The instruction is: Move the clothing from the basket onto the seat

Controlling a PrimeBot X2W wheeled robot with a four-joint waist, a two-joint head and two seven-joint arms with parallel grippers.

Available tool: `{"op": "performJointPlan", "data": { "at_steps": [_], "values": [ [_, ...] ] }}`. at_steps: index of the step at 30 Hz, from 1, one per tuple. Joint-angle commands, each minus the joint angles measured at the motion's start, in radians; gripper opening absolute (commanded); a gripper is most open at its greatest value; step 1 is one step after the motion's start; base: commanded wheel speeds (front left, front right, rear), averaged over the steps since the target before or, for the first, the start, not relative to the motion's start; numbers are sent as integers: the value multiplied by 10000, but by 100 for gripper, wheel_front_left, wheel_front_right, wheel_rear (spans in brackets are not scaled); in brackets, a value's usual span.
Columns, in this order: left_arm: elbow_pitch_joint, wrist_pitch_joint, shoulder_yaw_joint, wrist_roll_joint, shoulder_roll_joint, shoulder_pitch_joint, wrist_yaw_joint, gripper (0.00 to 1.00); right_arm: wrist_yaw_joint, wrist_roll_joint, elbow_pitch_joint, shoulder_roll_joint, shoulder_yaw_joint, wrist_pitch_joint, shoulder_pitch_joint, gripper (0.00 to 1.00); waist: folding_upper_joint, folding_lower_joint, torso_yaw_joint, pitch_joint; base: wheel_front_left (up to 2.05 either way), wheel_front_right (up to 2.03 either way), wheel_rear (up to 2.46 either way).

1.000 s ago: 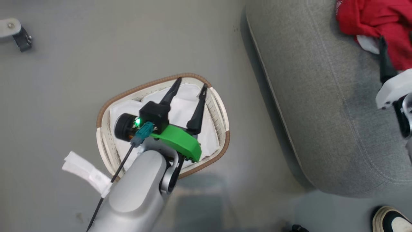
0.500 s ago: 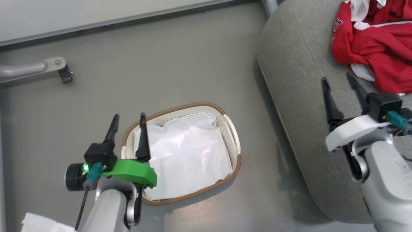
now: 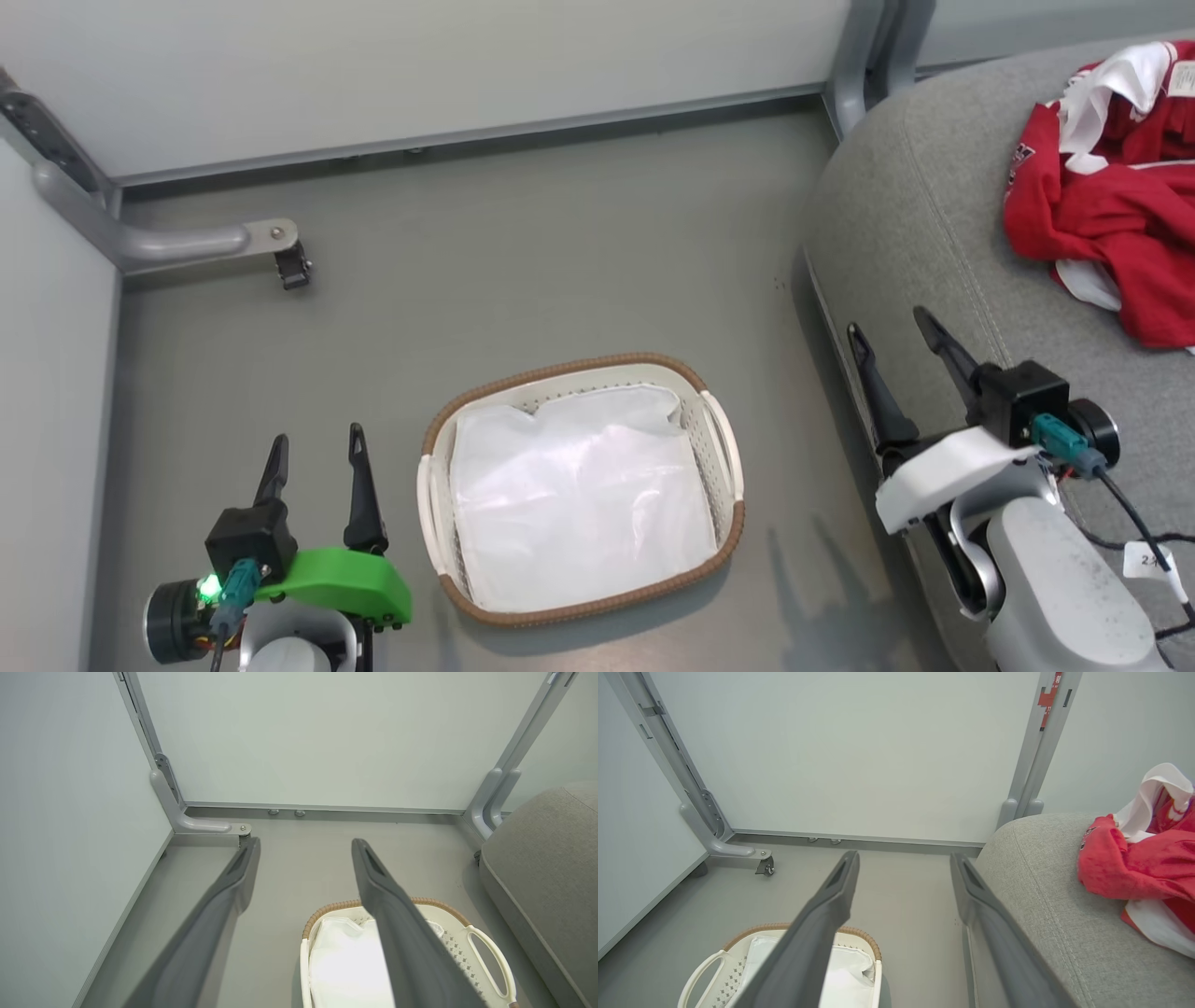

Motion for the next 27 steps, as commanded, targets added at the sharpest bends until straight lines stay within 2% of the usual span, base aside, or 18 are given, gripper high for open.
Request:
{"op": "performJointPlan", "data": {
  "at_steps": [1,20,21,27],
  "values": [
    [-6,-4,87,8,36,196,-24,100,-14,-69,45,47,-41,-17,239,100,0,0,296,-390,0,0,0],
    [232,-3,438,-268,35,1200,-600,100,-14,-148,265,451,-382,-17,1438,100,0,0,560,-1368,0,0,0],
    [278,2,431,-224,-6,1053,-589,0,0,-123,278,483,-359,2,1341,0,0,0,548,-1354,0,0,0],
    [657,121,500,-526,-43,1026,-620,0,0,193,593,581,-402,107,1625,0,0,0,547,-1367,0,0,0]
  ]
}}
